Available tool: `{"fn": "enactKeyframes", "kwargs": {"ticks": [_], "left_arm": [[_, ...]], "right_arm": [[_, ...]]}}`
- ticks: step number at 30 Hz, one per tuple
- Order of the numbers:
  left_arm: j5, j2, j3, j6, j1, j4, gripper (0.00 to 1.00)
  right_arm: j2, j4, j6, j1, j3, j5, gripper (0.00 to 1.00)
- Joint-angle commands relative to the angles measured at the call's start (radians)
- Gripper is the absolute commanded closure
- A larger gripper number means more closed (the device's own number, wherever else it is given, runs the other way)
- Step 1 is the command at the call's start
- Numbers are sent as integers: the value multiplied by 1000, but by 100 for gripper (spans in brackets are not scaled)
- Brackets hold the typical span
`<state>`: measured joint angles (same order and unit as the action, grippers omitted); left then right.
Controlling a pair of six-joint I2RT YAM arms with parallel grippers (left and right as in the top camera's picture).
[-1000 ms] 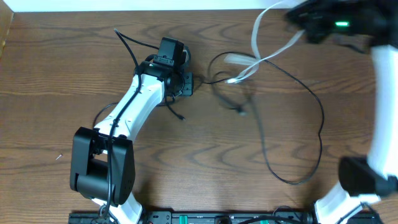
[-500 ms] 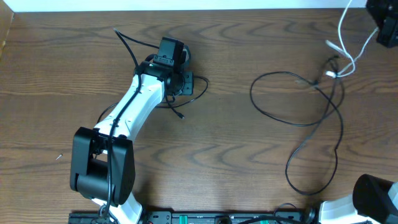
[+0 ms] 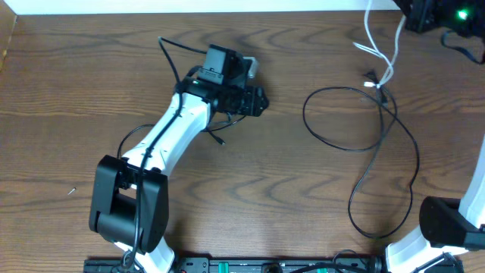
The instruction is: Untangle cables
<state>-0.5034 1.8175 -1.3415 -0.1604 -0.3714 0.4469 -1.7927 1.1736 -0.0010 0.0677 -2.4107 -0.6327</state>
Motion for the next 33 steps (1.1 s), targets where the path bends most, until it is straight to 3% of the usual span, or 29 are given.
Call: {"fn": "enactKeyframes", "kwargs": {"ticks": [1, 8, 16, 25, 27, 28, 33], "left_arm": [[-47, -18, 7, -45, -45, -39, 41], [-47, -18, 68, -175, -149, -299, 38], [31, -18, 111, -339, -259, -592, 34], [279, 13, 111, -365, -406, -795, 19], [296, 41, 111, -384, -425, -837, 16], [296, 58, 111, -389, -431, -867, 9], [296, 162, 96, -447, -450, -1028, 7]], "right_arm": [[8, -60, 150, -24, -4, 21, 99], [6, -140, 278, -53, -4, 56, 99], [6, -148, 297, -117, -4, 120, 99], [6, -142, 296, -164, -4, 134, 99], [6, -136, 296, -168, -4, 134, 99], [6, -131, 296, -172, -4, 134, 99], [6, -112, 294, -179, -4, 134, 99]]}}
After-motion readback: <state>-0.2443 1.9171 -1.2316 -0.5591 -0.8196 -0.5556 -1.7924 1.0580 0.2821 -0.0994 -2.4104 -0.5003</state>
